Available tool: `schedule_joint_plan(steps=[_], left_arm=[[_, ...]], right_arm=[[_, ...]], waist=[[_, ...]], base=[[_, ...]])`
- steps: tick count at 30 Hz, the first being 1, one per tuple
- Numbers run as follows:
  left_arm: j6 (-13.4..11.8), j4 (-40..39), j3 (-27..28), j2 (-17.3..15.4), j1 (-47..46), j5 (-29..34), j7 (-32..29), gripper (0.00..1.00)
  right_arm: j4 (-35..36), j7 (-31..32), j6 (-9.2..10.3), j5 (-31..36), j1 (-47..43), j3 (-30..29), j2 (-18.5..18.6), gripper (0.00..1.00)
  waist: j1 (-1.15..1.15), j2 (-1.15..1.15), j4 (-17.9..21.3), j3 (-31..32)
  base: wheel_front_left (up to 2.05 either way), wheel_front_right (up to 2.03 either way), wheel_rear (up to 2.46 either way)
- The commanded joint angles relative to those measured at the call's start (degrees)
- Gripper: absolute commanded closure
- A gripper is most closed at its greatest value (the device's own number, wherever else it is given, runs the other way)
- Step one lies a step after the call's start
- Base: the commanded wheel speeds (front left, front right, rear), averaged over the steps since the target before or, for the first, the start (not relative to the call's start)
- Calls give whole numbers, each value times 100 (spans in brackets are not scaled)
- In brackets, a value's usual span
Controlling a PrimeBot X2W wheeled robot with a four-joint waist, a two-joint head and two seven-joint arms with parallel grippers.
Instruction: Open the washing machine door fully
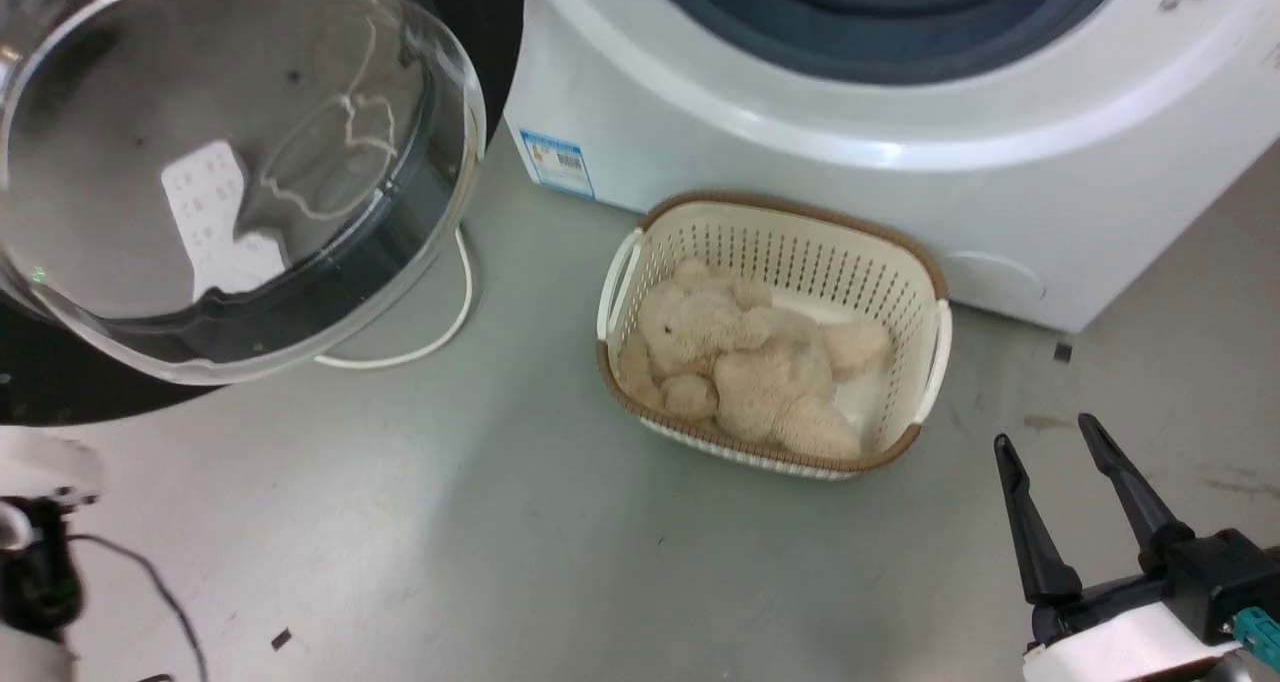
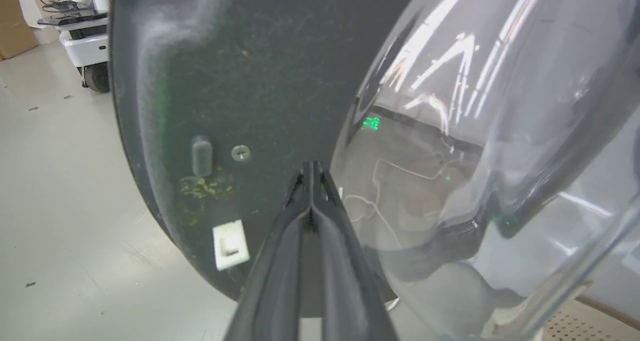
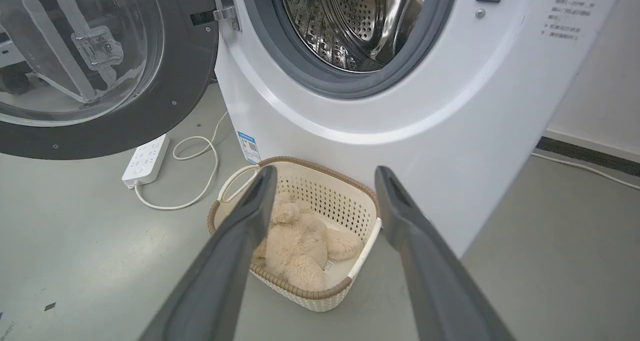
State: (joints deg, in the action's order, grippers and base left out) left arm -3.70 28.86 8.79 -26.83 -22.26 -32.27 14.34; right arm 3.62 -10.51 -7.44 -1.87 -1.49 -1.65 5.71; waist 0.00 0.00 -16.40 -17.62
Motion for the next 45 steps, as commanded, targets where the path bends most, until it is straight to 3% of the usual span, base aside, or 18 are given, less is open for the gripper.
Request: schedule_joint_plan(steps=[1, 9, 13, 22, 23, 24, 25, 34, 45], left_arm=[[42, -59, -13, 54, 70, 40, 52, 100], [156, -1622, -283, 786, 863, 667, 64, 100], [92, -2309, -547, 1059, 1360, 918, 64, 100], [-170, -2921, -1288, 1599, 2241, 1327, 2, 100], [-199, -2928, -1358, 1631, 2320, 1394, 7, 64], [-238, -2933, -1412, 1670, 2397, 1454, 13, 7], [-267, -2938, -1464, 1726, 2470, 1483, 18, 0], [-179, -2864, -2084, 1940, 2848, 1955, 59, 0], [-158, -2820, -2033, 2037, 2896, 2051, 64, 0]], right_arm=[[-28, -39, -5, 33, 83, -27, -14, 0], [-246, -292, -5, 73, 124, -334, -195, 0], [-267, -364, -5, 100, 132, -368, -247, 0], [-293, -429, -5, 111, -168, -369, -280, 0], [-306, -432, -5, 92, -211, -347, -281, 0], [-316, -435, -5, 69, -252, -327, -281, 0], [-327, -437, -5, 44, -287, -304, -281, 0], [-397, -447, -5, -177, -500, -181, -282, 0], [-456, -448, -5, -241, -518, -164, -283, 0]], waist=[[0, 0, 24, 134], [0, 0, 417, 813], [0, 0, 751, 1116], [0, 0, 1264, 1538], [0, 0, 1306, 1580], [0, 0, 1345, 1619], [0, 0, 1387, 1659], [0, 0, 1524, 1836], [0, 0, 1546, 1856]], base=[[0, 0, 0], [0, 0, 0], [0, 0, 0], [0, 0, 0], [0, 0, 0], [0, 0, 0], [0, 0, 0], [0, 0, 0], [0, 0, 0]])
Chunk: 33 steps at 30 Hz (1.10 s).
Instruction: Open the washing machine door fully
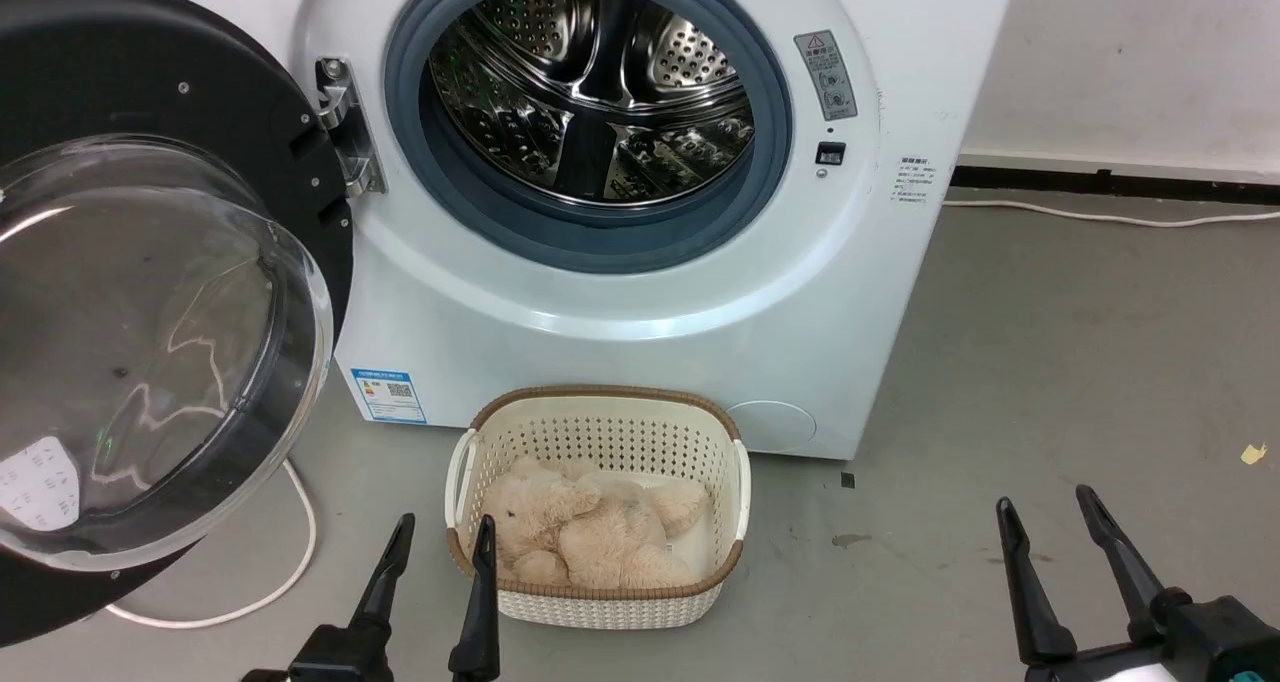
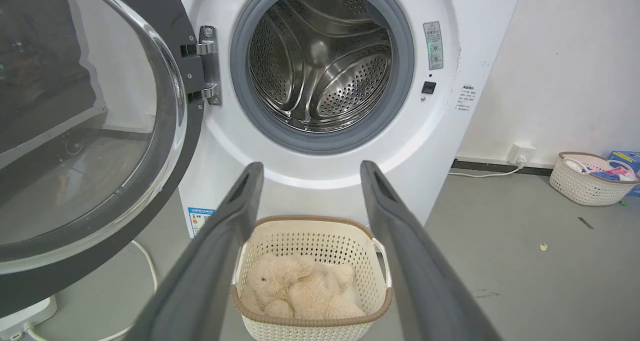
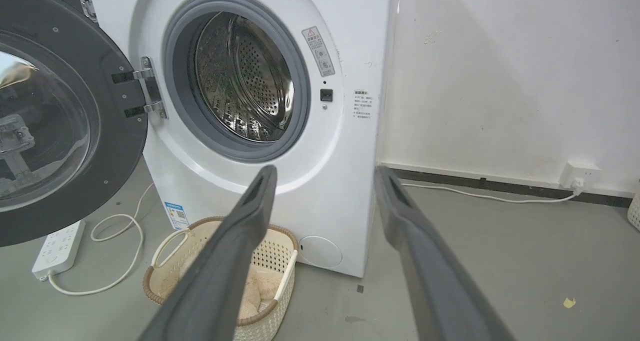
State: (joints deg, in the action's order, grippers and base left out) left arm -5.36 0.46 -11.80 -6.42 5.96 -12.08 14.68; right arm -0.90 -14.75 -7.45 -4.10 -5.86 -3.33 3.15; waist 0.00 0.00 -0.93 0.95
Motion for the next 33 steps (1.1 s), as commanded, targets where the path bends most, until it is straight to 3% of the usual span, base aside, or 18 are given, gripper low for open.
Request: schedule_joint_plan(steps=[1, 11, 12, 33], left_arm=[[-5, 28, 57, 24, 54, 53, 31, 0], [16, 69, 95, 109, 19, 39, 31, 0], [2, 34, 118, 120, -4, 33, -9, 100], [83, 22, 282, 158, -94, 212, -234, 100]], right_arm=[[-2, -24, -3, -18, -81, -4, -27, 0], [-7, -25, -3, -47, -64, -8, -27, 0], [-10, 5, 1, -7, 1, 5, 1, 100], [5, 229, 0, 57, 90, 55, -3, 100]], waist=[[0, 0, -9, -4], [0, 0, -27, -25], [1, 0, -27, -37], [1, 0, -8, -46]], base=[[0, 0, 0], [0, 0, 0], [0, 0, 0], [0, 0, 0]])
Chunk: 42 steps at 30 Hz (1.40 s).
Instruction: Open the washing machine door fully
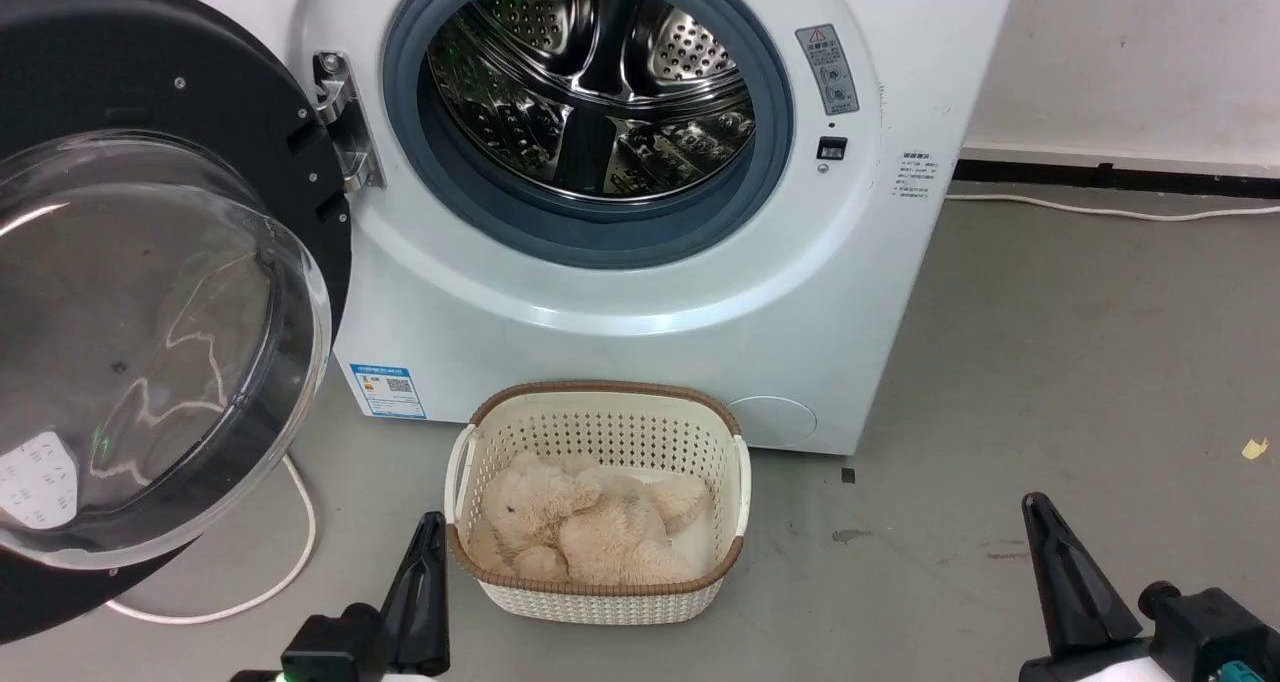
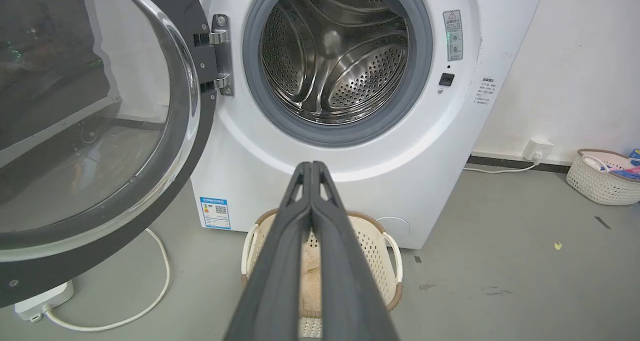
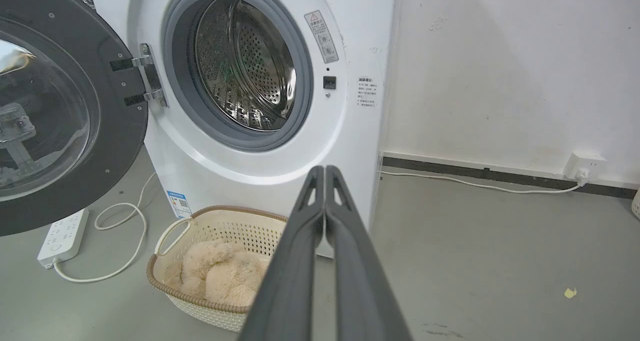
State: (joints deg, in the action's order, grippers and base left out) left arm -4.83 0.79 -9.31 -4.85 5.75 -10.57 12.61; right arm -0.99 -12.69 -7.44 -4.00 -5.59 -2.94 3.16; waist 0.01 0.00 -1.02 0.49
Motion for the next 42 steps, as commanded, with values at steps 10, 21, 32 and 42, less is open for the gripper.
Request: schedule_joint_plan(steps=[10, 21, 32, 42], left_arm=[[69, -17, 109, 17, -116, 146, -131, 100], [116, -24, 202, 38, -168, 250, -259, 100], [172, -32, 313, 62, -230, 372, -411, 100], [214, -39, 398, 80, -277, 466, -527, 100]], right_arm=[[22, 129, -1, 77, 105, 39, -6, 100], [31, 259, -1, 114, 157, 68, -9, 100], [42, 412, -2, 157, 218, 102, -12, 100], [49, 529, -2, 190, 265, 129, -14, 100]], waist=[[0, 0, 9, -4], [0, 0, 20, -9], [0, 0, 32, -15], [0, 0, 42, -20]], base=[[0, 0, 0], [0, 0, 0], [0, 0, 0], [0, 0, 0]])
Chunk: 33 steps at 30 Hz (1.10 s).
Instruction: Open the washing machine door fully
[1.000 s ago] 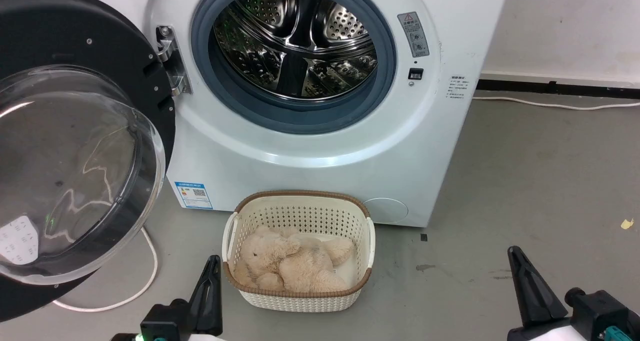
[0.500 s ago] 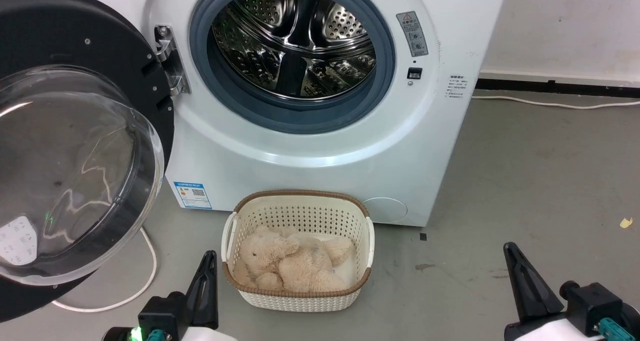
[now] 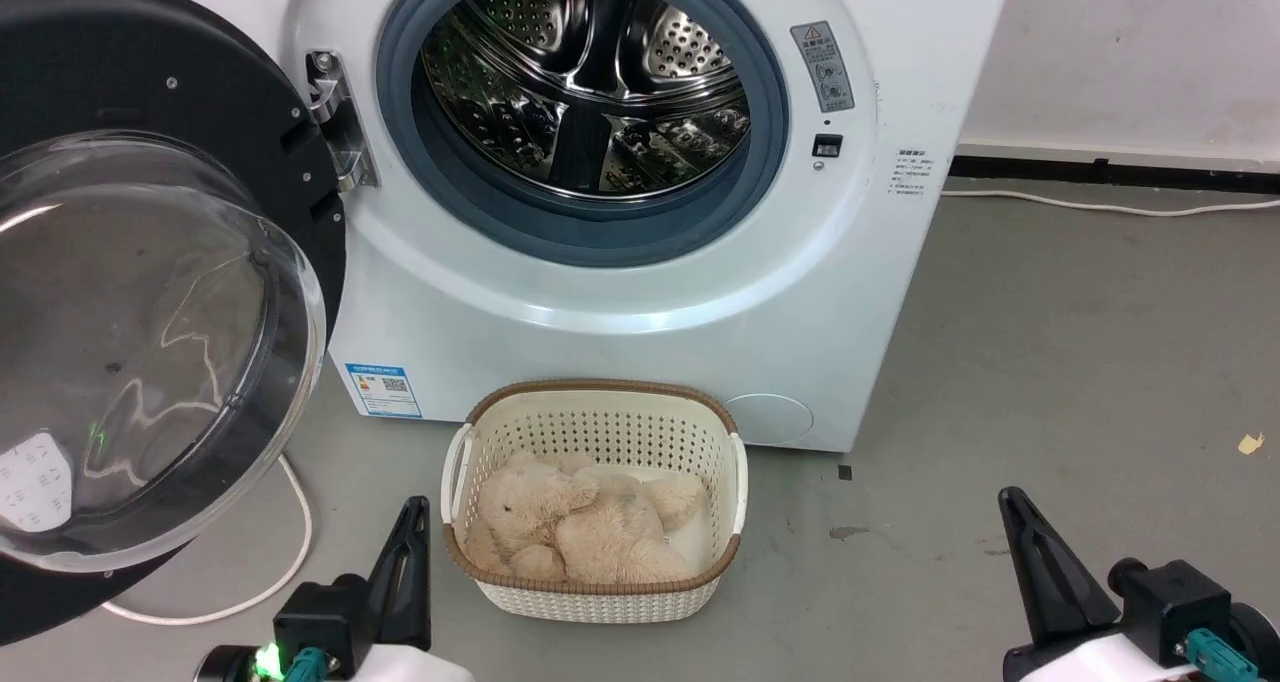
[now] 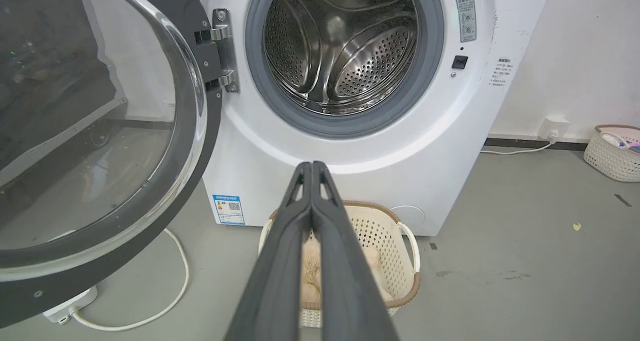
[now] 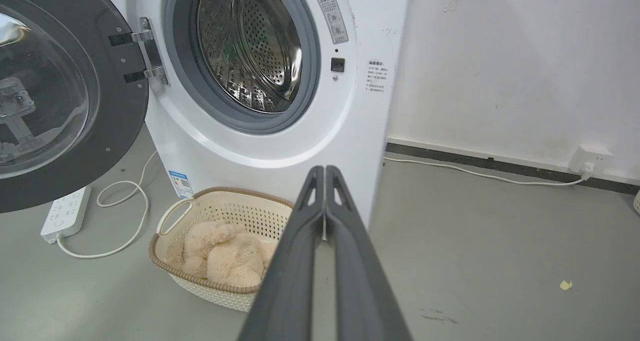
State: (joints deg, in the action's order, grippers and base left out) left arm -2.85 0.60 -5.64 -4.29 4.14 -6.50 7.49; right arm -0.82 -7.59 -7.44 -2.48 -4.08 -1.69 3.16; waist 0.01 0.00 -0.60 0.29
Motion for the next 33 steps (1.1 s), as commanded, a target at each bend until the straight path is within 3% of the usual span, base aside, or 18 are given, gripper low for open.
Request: schedule_joint_plan(steps=[1, 33], left_arm=[[21, -20, 39, 26, -121, 68, -27, 100], [157, -41, 311, 86, -272, 369, -400, 100]], right_arm=[[33, 30, -2, 41, 118, 6, -14, 100], [58, 407, -3, 148, 268, 90, -21, 100]], waist=[[0, 0, 1, 0], [0, 0, 32, -15]], base=[[0, 0, 0], [0, 0, 0]])
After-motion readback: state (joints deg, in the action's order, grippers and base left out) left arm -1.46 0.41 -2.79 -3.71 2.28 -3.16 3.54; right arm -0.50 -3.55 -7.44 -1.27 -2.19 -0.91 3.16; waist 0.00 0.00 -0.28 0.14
